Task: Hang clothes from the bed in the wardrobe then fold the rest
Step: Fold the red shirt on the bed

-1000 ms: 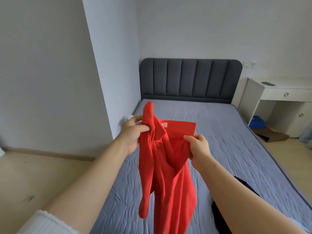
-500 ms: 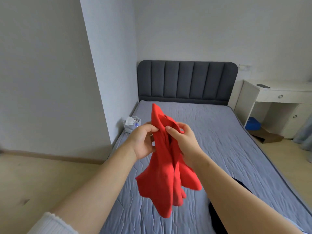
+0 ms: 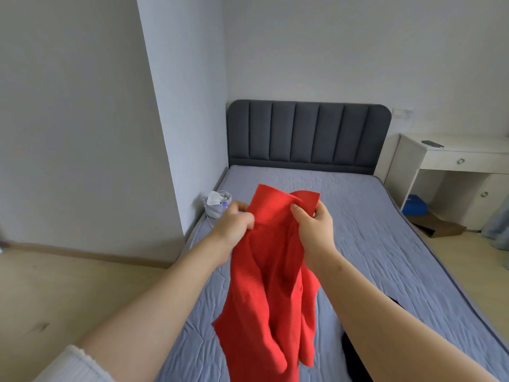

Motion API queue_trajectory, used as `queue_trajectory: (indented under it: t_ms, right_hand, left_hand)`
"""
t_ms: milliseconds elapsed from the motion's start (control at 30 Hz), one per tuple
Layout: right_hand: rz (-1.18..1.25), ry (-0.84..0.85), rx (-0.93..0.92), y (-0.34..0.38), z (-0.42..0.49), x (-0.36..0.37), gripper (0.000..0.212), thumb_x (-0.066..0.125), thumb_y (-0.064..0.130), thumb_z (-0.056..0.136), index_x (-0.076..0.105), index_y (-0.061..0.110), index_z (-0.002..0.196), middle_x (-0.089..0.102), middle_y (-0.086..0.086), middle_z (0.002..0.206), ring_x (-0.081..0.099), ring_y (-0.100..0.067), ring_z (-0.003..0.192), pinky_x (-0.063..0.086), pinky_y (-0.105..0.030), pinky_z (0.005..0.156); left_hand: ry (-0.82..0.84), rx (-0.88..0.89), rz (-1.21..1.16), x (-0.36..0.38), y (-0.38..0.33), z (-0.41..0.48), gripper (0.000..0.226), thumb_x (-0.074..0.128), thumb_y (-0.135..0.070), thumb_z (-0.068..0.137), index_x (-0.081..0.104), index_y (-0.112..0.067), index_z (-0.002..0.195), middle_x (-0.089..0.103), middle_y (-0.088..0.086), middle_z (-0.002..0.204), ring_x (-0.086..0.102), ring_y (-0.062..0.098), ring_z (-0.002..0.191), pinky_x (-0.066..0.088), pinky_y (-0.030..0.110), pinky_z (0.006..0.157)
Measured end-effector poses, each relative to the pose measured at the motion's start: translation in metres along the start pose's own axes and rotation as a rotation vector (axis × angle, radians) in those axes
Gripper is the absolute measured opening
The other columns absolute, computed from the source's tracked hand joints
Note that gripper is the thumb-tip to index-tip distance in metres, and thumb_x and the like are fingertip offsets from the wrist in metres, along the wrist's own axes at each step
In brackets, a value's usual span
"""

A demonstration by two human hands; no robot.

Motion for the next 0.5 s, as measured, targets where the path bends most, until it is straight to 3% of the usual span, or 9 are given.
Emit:
queue_trajectory:
  t_ms: [100, 167, 233, 333, 500]
  right_hand:
    - [-0.022, 0.051, 0.043, 0.003, -0.001, 0.013, 0.01, 0.054, 0.009, 0.088, 0.055, 0.017, 0.083, 0.059, -0.006, 0.077, 0.058, -0.02, 0.069, 0.05, -0.032, 0.058]
    - [0.029, 0.146, 0.121, 0.002, -0.006, 0.026, 0.007, 0.053, 0.004, 0.088, 0.056, 0.007, 0.093, 0.062, -0.013, 0.075, 0.061, -0.019, 0.057, 0.05, -0.026, 0.048]
    - [0.1, 0.244, 0.224, 0.0, -0.014, 0.035, 0.002, 0.054, 0.007, 0.09, 0.054, 0.006, 0.092, 0.06, -0.013, 0.067, 0.06, -0.015, 0.044, 0.048, -0.021, 0.041]
    - [0.188, 0.336, 0.283, 0.0, -0.017, 0.035, 0.004, 0.055, 0.013, 0.09, 0.058, 0.011, 0.088, 0.064, -0.012, 0.068, 0.066, -0.018, 0.054, 0.052, -0.023, 0.049]
    - [-0.196, 0.137, 0.223, -0.014, -0.007, -0.005, 0.005, 0.058, 0.011, 0.085, 0.053, 0.013, 0.084, 0.054, -0.003, 0.079, 0.047, -0.013, 0.065, 0.034, -0.025, 0.057]
  left_hand:
    - [0.271, -0.027, -0.043, 0.036, 0.006, -0.011, 0.049, 0.065, -0.01, 0.055, 0.054, -0.013, 0.104, 0.063, 0.006, 0.081, 0.061, 0.019, 0.071, 0.049, 0.03, 0.067]
    - [0.413, 0.114, 0.013, 0.053, 0.0, -0.017, 0.043, 0.073, 0.0, 0.067, 0.06, -0.015, 0.105, 0.069, 0.0, 0.086, 0.065, 0.011, 0.079, 0.053, 0.023, 0.074]
    - [0.311, 0.183, 0.094, 0.046, -0.002, -0.014, 0.039, 0.073, 0.002, 0.071, 0.062, -0.013, 0.105, 0.069, 0.001, 0.092, 0.063, 0.009, 0.083, 0.052, 0.025, 0.08]
    - [0.175, 0.106, 0.068, 0.026, 0.006, -0.005, 0.035, 0.069, 0.006, 0.075, 0.063, -0.007, 0.107, 0.068, 0.009, 0.096, 0.063, 0.017, 0.085, 0.051, 0.032, 0.087]
    - [0.196, -0.002, -0.189, 0.014, 0.012, -0.001, 0.018, 0.062, 0.008, 0.079, 0.065, -0.008, 0.085, 0.071, 0.002, 0.066, 0.068, 0.014, 0.058, 0.057, 0.025, 0.061]
Point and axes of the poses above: each hand's wrist, its own z-axis towards the middle knuckle, its own x-axis out of the palm, y = z × x, the point moved 9 cm from there along z, towards the middle knuckle
